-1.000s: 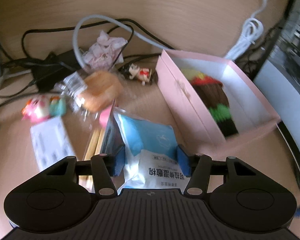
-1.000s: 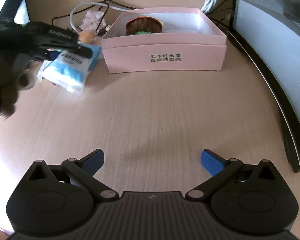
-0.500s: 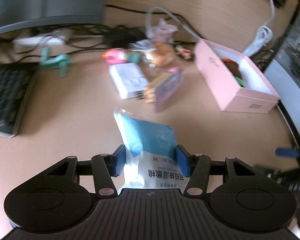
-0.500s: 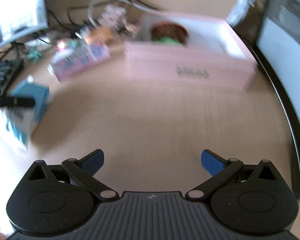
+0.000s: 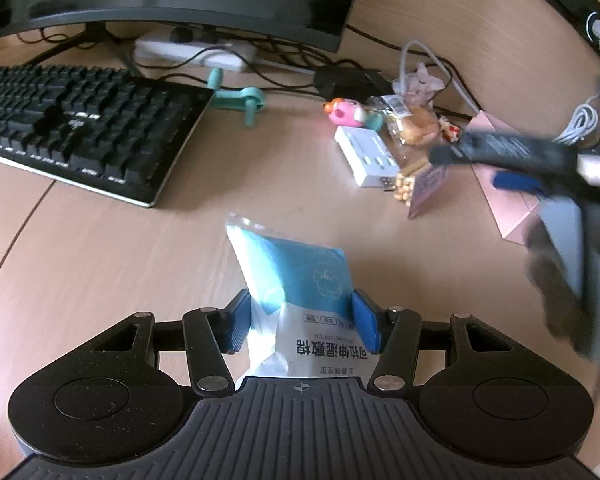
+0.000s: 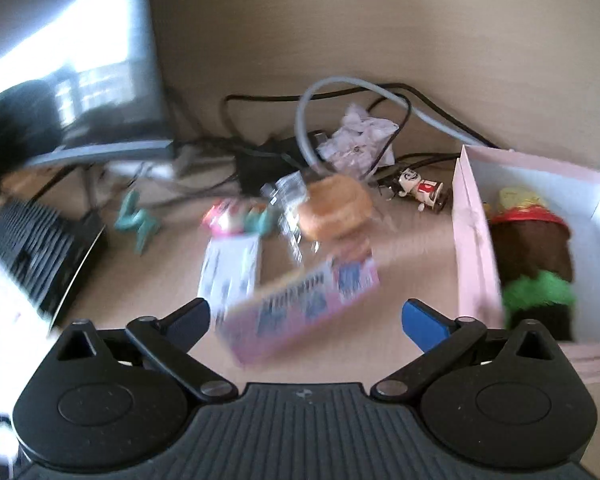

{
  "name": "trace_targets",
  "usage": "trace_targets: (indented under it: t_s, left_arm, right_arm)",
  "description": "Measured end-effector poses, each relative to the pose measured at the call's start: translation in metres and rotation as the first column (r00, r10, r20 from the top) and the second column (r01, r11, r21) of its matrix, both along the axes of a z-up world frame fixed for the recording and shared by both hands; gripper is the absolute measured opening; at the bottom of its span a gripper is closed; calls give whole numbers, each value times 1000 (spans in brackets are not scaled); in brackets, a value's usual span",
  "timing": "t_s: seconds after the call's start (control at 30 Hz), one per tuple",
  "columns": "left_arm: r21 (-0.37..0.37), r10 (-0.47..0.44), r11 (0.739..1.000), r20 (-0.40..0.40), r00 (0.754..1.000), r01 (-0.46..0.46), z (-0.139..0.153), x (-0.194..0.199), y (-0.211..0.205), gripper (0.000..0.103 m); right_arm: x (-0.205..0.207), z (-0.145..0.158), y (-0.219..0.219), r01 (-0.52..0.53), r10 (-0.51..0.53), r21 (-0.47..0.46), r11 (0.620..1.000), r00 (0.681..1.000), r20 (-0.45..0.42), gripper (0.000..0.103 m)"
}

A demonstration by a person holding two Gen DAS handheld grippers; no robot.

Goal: Organize objects
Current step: 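Grasp the blue tissue pack with the left tool while the right tool grasps the snack pack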

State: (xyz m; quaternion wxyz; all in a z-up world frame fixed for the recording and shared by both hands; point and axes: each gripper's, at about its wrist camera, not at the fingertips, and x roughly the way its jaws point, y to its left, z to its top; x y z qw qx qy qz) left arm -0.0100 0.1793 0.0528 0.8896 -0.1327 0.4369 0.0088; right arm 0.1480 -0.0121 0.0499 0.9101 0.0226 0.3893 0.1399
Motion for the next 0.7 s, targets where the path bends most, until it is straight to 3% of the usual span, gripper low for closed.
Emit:
trace_targets:
  t_s: [0.13, 0.3, 0.53, 0.7]
  left_arm:
    - [-19, 4, 1000, 4, 1000, -4, -1, -5, 5, 58]
    - [-30, -6, 1000, 7, 1000, 6, -3, 0, 8, 58]
    - [-24, -69, 997, 14, 998, 69, -4, 12, -8, 58]
    - [-41, -146, 988, 17, 989, 147, -7, 21, -36, 58]
  right_arm:
    - [35, -12, 18, 67, -69, -44, 997, 996, -49, 78]
    - [35, -25, 13, 56, -63, -65, 996, 993, -105, 43]
    - [-26, -14, -18, -26, 15, -93, 995, 993, -117, 28]
    - [-83, -10, -49, -40, 24, -195, 980, 996, -86, 25]
